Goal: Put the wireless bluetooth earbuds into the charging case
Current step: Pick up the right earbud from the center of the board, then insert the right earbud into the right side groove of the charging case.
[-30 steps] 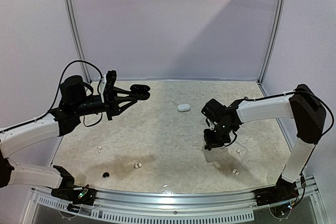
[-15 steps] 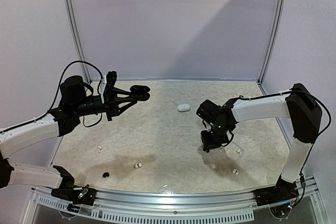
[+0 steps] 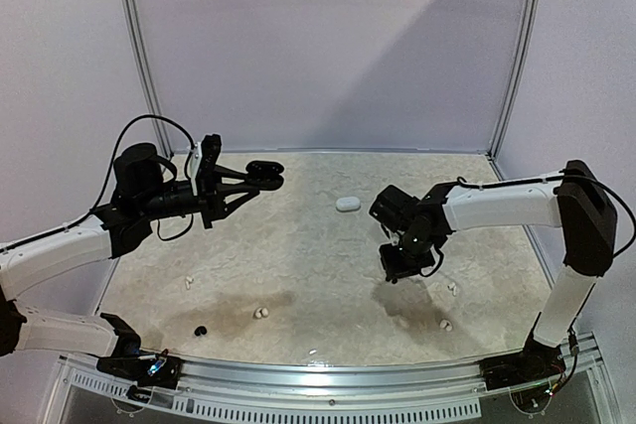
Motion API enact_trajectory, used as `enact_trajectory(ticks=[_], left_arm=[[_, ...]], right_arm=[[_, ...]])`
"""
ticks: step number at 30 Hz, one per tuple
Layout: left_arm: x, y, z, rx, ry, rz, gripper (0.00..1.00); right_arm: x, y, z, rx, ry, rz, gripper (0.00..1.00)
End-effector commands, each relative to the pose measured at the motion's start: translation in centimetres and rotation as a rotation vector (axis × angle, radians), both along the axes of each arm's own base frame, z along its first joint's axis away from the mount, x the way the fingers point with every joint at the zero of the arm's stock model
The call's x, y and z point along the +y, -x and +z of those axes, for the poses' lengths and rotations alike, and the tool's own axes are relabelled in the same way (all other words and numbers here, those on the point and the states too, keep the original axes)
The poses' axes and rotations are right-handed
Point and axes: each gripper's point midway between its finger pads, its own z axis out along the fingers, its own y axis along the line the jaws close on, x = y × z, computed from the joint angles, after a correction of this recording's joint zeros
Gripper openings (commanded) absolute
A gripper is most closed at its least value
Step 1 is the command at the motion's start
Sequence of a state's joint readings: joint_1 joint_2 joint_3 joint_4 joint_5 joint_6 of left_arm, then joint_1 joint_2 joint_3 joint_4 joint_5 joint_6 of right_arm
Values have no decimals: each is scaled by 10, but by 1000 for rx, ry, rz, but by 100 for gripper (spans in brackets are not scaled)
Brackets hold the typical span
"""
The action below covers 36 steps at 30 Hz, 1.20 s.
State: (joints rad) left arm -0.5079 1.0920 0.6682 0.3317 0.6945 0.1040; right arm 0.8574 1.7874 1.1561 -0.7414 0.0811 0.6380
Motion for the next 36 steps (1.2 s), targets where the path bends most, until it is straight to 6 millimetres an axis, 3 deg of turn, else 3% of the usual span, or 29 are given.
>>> enact_trajectory(ticks=[1,5,11,15,19,24,36], left_arm=[[0,2,2,-8,12,15,0],[3,-6,9,-14,53,72,0],[3,-11,19,-30,97,113,0],[1,-7,24,-42,117,97,0],[-1,-2,28,-24,141,80,0],[-2,-1,34,-12,164,75,0],[-5,5,40,19,186,33,0]], right_arm=[[19,-24,52,-210,-24,46,0],[44,-43,109,-392,-36,97,0],[103,-60,236,-754,-137,219,0],[138,-48,297,-955,-199,309,0],[168,-27,342,-1136,-234,420,0],[189,-14,369,-1249,-280,489,0],[217,-18,354,-1291,-186,633,0]])
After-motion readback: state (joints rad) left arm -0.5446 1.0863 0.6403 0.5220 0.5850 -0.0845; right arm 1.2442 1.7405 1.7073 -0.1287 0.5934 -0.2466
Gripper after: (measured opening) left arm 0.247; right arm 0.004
